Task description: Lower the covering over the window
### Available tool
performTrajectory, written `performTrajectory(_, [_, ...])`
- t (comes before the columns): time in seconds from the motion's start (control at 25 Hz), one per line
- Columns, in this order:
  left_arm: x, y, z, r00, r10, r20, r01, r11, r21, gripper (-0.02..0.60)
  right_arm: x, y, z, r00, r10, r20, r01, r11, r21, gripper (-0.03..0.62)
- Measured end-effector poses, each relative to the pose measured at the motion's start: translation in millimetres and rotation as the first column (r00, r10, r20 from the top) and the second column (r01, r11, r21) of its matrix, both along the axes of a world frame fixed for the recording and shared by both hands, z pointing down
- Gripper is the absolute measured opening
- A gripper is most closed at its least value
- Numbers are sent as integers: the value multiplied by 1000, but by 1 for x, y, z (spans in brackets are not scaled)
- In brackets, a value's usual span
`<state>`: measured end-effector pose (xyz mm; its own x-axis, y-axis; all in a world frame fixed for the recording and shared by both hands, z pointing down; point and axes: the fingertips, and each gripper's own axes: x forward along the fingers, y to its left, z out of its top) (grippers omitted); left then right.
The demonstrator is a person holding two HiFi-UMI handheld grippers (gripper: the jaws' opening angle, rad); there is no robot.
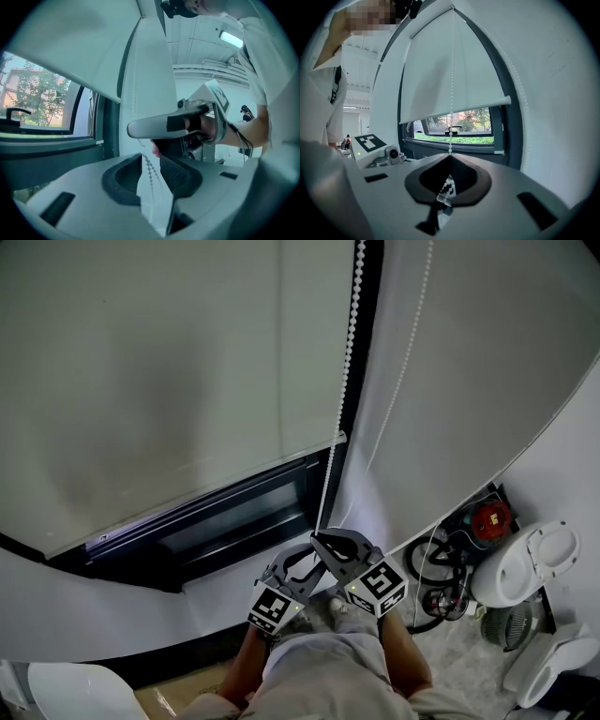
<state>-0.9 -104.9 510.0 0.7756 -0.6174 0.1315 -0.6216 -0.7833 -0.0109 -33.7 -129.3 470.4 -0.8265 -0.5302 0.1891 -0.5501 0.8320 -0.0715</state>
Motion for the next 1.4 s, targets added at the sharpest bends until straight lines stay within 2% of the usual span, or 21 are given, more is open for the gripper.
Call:
performTrajectory(0.08, [0,1,-12,1000,9,6,-9,1000,27,134,-1,0,0,1000,-14,-11,14,1000,1,-5])
performTrajectory(0.2, [-4,3,-20,998,12,59,-15,999,46,152,0,-1,0,999,-22,-29,22,1000,2,-5])
performTrajectory(0.68, [-12,8,-28,989,20,146,-24,999,25,155,3,-2,-3,1000,-14,10,14,1000,-6,-5])
performTrajectory(0.76, [-16,8,-30,993,28,119,-30,999,15,155,4,-3,-2,1000,-8,23,8,1000,-10,-5])
performTrajectory(0.88, [-27,6,-45,999,20,31,-21,1000,24,146,10,-6,-2,999,9,32,-9,1000,-11,-5])
performTrajectory(1.04, [-32,-7,-88,1000,3,-31,1,995,102,141,15,-7,-1,999,22,32,-22,1000,-10,-5])
performTrajectory(1.24, [-21,-26,-146,997,5,-79,10,980,196,103,15,-5,-2,999,24,32,-24,1000,-5,-5])
performTrajectory(1.4, [-8,-35,-178,993,41,-109,-16,974,225,101,16,-5,-1,999,30,27,-30,1000,-2,-5])
